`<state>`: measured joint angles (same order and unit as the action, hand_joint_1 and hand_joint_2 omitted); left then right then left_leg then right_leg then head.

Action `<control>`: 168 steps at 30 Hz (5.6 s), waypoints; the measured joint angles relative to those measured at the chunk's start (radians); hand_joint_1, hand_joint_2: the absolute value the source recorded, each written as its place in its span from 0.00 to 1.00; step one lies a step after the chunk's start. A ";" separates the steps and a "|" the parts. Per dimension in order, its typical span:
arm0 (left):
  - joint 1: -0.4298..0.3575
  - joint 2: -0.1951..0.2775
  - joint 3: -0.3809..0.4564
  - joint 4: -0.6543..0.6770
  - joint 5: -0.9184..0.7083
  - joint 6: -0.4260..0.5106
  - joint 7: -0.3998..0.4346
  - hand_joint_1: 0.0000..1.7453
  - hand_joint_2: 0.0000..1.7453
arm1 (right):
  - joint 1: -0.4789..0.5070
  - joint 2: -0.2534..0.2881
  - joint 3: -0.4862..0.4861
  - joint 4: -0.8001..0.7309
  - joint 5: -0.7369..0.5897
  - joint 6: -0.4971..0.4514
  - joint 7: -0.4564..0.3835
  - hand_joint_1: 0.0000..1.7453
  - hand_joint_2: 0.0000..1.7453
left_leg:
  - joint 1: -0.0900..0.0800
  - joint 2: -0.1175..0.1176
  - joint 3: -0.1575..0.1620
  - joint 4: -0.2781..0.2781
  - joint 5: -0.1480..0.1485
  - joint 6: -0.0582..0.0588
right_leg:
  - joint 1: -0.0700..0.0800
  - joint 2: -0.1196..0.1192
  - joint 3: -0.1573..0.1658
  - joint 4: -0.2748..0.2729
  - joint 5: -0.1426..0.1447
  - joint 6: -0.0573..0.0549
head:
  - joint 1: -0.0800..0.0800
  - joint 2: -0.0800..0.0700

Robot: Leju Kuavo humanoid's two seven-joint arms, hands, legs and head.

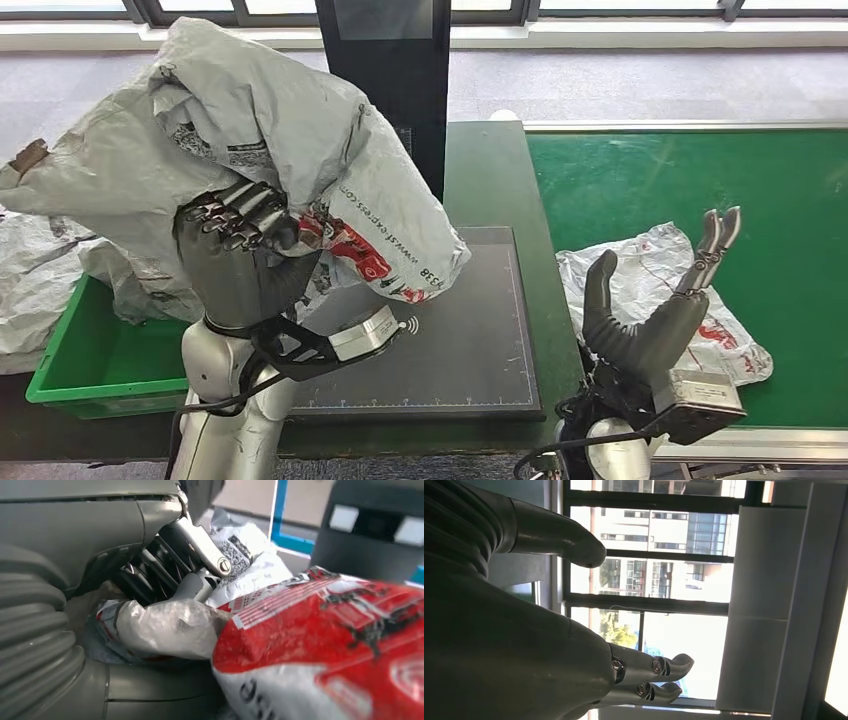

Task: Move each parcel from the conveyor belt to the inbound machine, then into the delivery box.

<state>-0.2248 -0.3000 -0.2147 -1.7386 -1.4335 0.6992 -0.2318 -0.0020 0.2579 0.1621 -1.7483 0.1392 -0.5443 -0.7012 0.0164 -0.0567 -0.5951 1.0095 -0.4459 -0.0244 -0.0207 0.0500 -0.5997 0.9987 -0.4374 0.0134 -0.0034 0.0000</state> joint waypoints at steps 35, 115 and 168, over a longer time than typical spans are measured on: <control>0.040 -0.008 0.744 0.104 0.058 -0.001 -0.080 0.91 1.00 | 0.041 0.003 -0.001 -0.022 0.033 0.029 0.000 0.00 1.00 | 0.000 0.003 0.001 0.000 0.000 -0.001 | 0.000 0.002 -0.002 0.000 -0.001 -0.001 | -0.001 0.000; -0.024 -0.021 0.717 0.319 0.125 -0.001 -0.155 0.00 0.00 | 0.063 0.004 -0.002 -0.006 0.059 0.029 0.002 0.00 1.00 | 0.000 0.004 0.001 0.000 0.000 -0.001 | 0.000 0.003 -0.002 0.000 0.000 -0.001 | -0.001 0.000; -0.040 -0.023 0.733 0.367 0.332 0.002 -0.170 0.00 1.00 | 0.072 0.032 -0.136 0.076 0.156 0.125 0.002 0.00 1.00 | -0.001 -0.002 0.005 -0.002 0.002 -0.002 | -0.001 -0.001 0.004 0.000 -0.001 -0.001 | -0.001 0.000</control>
<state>-0.2644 -0.3229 0.5183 -1.3715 -1.1012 0.7012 -0.4023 0.0700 0.2901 0.0259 -1.6728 0.2950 -0.4189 -0.6987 0.0159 -0.0583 -0.5902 1.0077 -0.4443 -0.0261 -0.0213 0.0488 -0.5961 0.9992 -0.4384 0.0121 -0.0041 0.0000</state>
